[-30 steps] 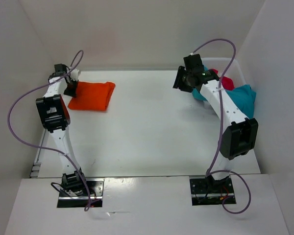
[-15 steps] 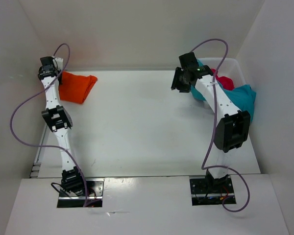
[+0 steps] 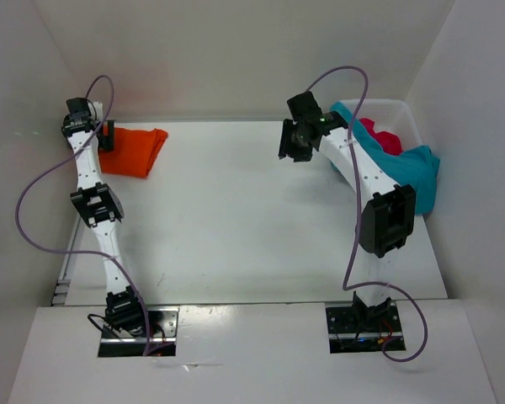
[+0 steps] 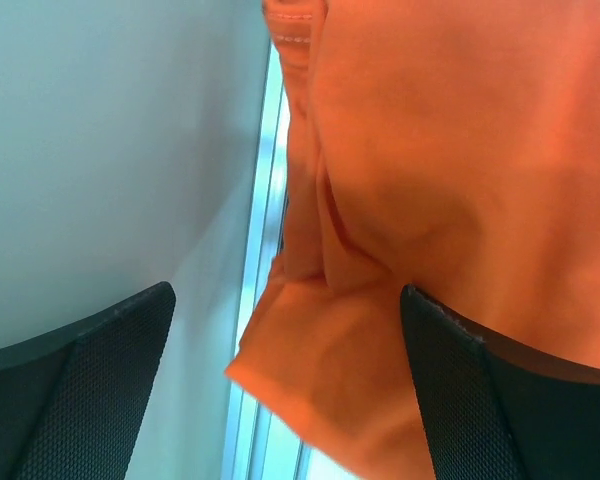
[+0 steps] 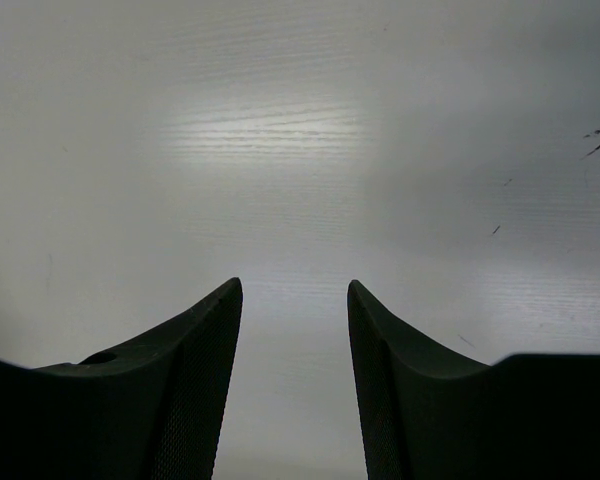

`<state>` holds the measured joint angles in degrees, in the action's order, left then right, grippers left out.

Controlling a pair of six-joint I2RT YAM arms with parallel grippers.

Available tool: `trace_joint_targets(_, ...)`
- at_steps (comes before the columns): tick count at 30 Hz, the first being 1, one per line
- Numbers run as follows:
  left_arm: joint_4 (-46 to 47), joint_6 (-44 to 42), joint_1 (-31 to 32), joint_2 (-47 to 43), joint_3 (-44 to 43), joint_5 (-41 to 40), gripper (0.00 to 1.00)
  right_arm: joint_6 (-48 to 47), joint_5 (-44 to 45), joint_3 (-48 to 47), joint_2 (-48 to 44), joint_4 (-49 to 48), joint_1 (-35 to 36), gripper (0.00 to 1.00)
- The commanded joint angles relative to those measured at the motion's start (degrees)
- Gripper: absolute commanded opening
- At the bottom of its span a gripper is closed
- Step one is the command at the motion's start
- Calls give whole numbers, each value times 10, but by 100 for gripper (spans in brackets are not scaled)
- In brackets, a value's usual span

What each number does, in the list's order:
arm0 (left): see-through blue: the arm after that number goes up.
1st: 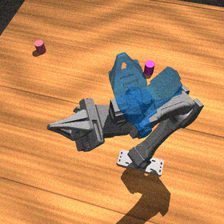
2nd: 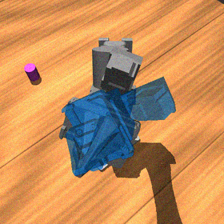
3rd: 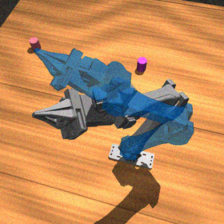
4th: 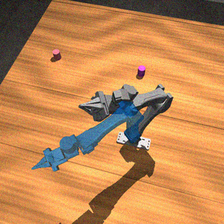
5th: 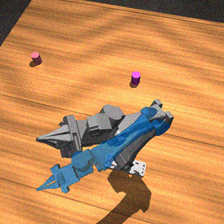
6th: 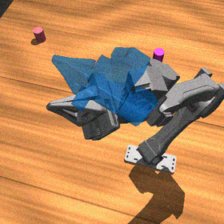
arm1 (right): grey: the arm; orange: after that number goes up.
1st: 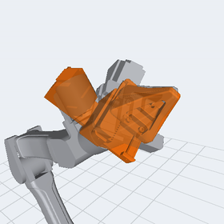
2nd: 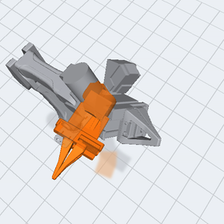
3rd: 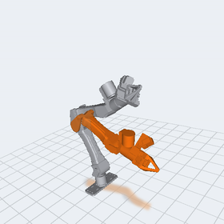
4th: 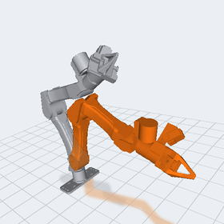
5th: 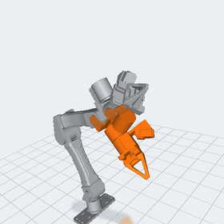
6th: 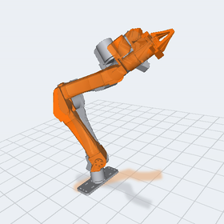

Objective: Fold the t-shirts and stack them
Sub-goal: Put the neatly folded tshirt into the corner of the board with the left arm

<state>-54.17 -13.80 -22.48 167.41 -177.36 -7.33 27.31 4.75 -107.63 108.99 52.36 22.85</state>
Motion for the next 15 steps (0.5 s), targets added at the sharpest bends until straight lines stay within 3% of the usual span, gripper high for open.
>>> trace_joint_targets(1,-15,21,7,-83,-21,-5,100,-8,2,-2,-10,7,4,52)
trace_joint_targets(7,-84,-37,28,-104,-21,28,100,3,-4,36,-39,-20,4,52)
trace_joint_targets(11,-130,-86,39,-97,-21,107,100,8,-10,59,-46,-26,4,52)
trace_joint_targets(15,-130,-108,60,-69,-21,108,100,13,-22,69,-51,-31,4,52)
